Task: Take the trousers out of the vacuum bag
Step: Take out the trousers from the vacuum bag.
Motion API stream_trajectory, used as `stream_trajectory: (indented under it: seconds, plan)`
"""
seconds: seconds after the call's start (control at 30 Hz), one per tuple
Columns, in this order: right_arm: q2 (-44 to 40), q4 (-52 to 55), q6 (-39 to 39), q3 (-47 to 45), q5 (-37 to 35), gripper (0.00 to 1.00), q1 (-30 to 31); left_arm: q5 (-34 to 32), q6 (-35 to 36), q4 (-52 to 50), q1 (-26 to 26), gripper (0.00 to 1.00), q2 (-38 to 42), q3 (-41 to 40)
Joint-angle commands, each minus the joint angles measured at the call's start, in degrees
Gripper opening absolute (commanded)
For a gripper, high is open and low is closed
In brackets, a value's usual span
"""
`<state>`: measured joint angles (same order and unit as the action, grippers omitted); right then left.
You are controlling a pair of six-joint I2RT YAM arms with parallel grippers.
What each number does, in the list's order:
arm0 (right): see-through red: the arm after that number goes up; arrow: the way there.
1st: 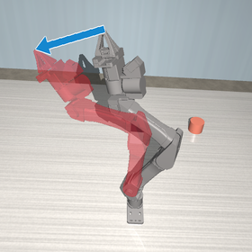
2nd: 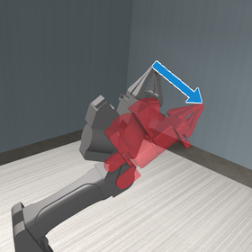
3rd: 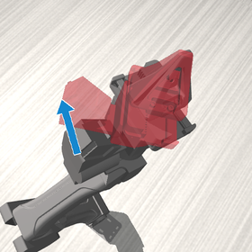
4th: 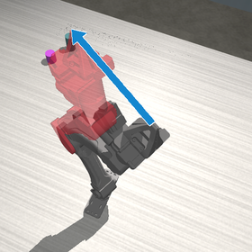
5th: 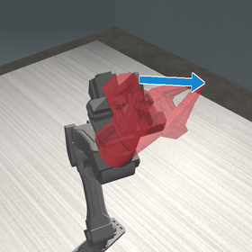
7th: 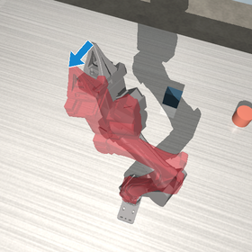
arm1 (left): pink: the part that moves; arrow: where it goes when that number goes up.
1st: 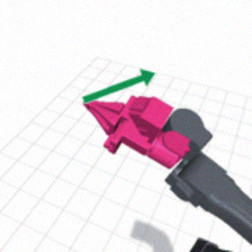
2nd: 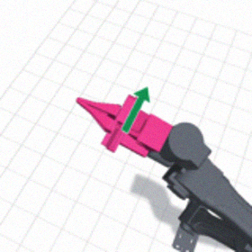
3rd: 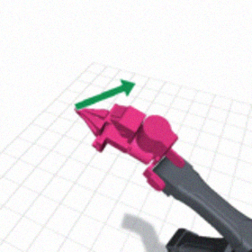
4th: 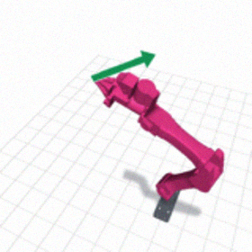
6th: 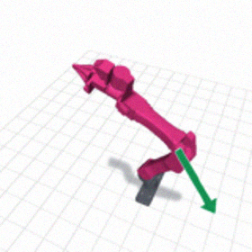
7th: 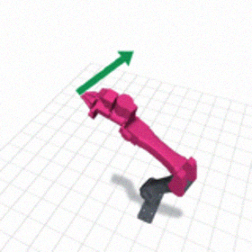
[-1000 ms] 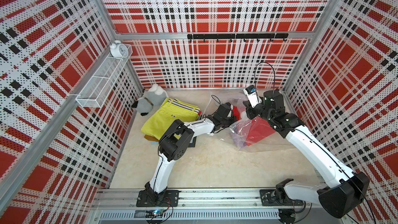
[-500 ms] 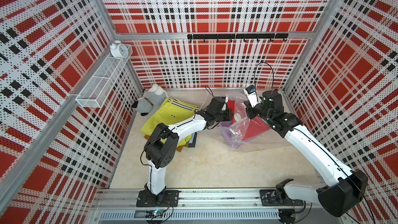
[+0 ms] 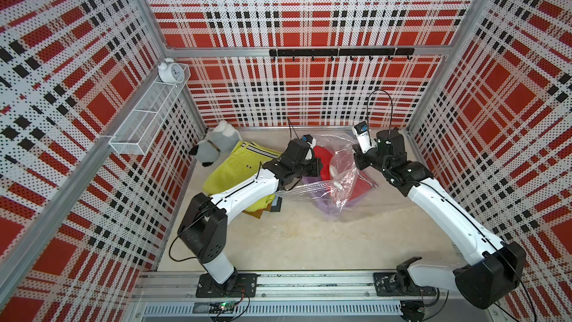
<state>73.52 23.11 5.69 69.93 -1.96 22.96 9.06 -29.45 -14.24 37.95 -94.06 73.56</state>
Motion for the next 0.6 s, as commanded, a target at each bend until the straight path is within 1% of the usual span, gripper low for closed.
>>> stream_trajectory:
  seconds: [0.0, 0.17, 0.23, 0.3, 0.47, 0.57]
  plan:
    - [0.53, -1.76, -0.95, 0.91, -1.38, 0.00, -0.97, -3.21, 1.23, 2.46, -2.86, 0.00, 4.58, -2.18]
    - [1.17, -1.20, -0.52, 0.82, 1.56, 0.00, -0.97, -3.43, 1.42, 3.02, -4.05, 0.00, 6.24, -5.45]
    - [1.37, -1.12, -0.51, 0.82, 2.72, 0.00, -0.94, -2.67, 2.00, 3.58, -3.60, 0.00, 5.31, -5.53]
    - [1.37, -1.05, -0.76, 0.83, 1.83, 0.00, -0.95, -2.34, 2.82, 4.16, -2.71, 0.00, 3.72, -4.88]
    - [1.07, -0.41, -0.98, 0.51, -1.80, 0.00, -1.57, -1.82, 4.48, 4.31, 0.14, 0.00, -3.19, 0.78]
    - [0.93, 0.37, -2.57, 0.25, -2.61, 0.00, -3.95, -0.59, 5.10, 4.31, 1.17, 0.00, -7.57, 5.48]
